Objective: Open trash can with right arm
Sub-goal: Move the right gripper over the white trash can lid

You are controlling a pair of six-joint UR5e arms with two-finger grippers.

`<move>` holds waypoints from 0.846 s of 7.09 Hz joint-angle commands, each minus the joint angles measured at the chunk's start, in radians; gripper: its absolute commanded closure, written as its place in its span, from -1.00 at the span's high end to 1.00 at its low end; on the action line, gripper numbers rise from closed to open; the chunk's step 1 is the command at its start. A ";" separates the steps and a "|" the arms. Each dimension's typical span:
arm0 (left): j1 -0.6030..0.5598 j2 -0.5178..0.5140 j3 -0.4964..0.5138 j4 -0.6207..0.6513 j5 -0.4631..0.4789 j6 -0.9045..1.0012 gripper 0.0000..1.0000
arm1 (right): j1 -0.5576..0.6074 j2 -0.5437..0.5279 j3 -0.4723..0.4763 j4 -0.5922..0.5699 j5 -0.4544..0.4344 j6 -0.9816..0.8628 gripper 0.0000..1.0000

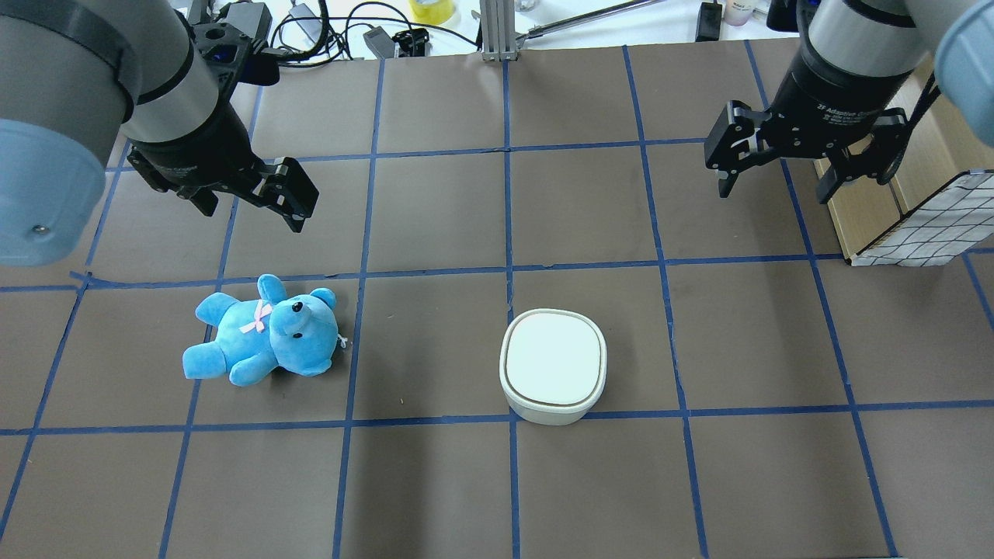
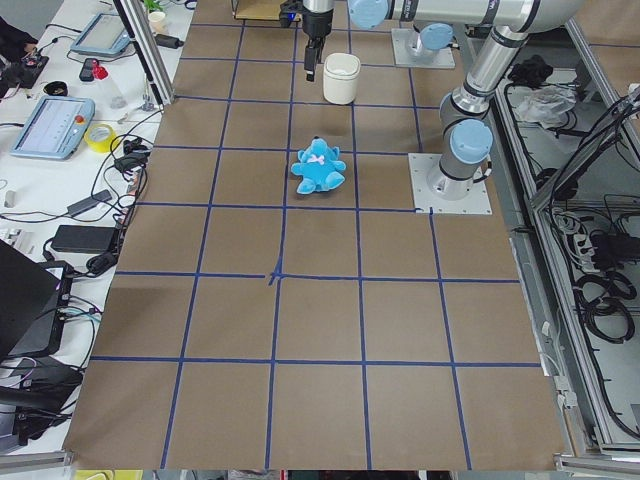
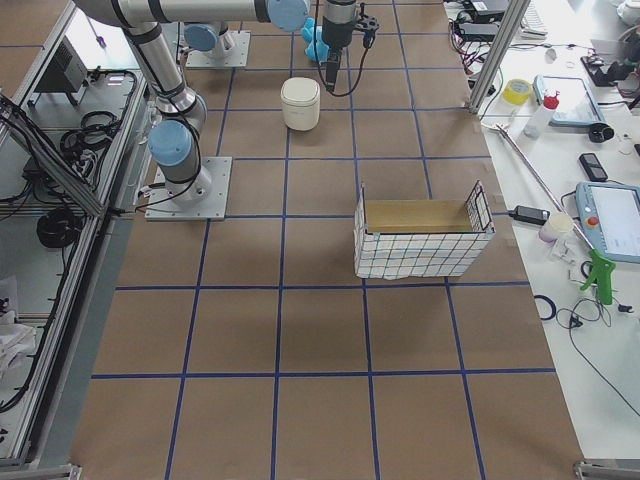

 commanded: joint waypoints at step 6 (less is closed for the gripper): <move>0.000 0.000 0.000 0.000 0.000 0.000 1.00 | 0.002 0.000 0.002 0.000 0.000 -0.002 0.85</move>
